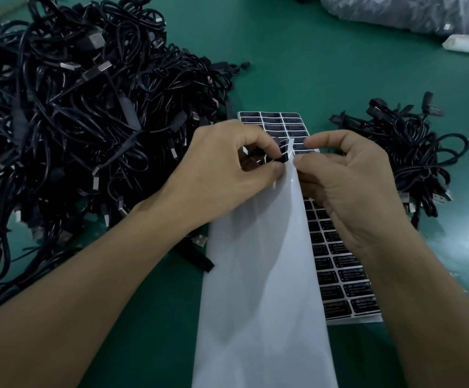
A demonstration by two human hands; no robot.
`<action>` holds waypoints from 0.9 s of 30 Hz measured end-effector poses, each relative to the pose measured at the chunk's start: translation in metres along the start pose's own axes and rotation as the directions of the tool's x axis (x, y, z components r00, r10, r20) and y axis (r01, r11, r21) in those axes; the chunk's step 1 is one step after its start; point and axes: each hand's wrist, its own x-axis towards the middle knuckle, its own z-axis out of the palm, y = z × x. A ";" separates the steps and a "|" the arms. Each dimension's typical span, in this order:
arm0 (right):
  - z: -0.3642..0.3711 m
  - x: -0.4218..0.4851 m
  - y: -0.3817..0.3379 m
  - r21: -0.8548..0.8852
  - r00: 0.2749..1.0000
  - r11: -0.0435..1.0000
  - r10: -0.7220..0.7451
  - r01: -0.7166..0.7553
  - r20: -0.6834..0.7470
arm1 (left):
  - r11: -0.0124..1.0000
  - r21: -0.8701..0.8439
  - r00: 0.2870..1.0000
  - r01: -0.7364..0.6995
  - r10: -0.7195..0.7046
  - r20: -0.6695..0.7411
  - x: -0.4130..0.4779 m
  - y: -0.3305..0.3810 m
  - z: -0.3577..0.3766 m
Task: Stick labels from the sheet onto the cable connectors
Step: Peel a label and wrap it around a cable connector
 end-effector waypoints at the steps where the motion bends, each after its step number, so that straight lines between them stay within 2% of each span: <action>1: 0.000 0.000 0.000 -0.002 1.000 1.000 -0.004 0.004 0.003 | 1.000 0.008 1.000 -0.006 0.006 0.002 0.000 0.000 0.000; 8: 0.001 -0.003 -0.001 -0.032 0.998 0.998 -0.055 0.056 0.032 | 1.000 -0.005 1.000 -0.015 0.015 0.000 0.000 0.001 0.000; 16: 0.003 -0.004 0.001 -0.219 0.989 0.965 -0.141 0.146 0.039 | 0.998 -0.055 1.000 0.014 -0.014 0.015 0.000 0.001 -0.002; 21: 0.006 -0.005 0.003 -0.334 0.968 0.908 -0.239 0.252 0.081 | 0.997 -0.071 0.999 0.041 -0.043 -0.031 0.000 0.001 -0.001; 27: 0.006 -0.006 0.003 -0.375 0.947 0.874 -0.319 0.310 0.038 | 0.997 -0.050 0.997 0.066 -0.068 -0.031 0.001 0.002 0.001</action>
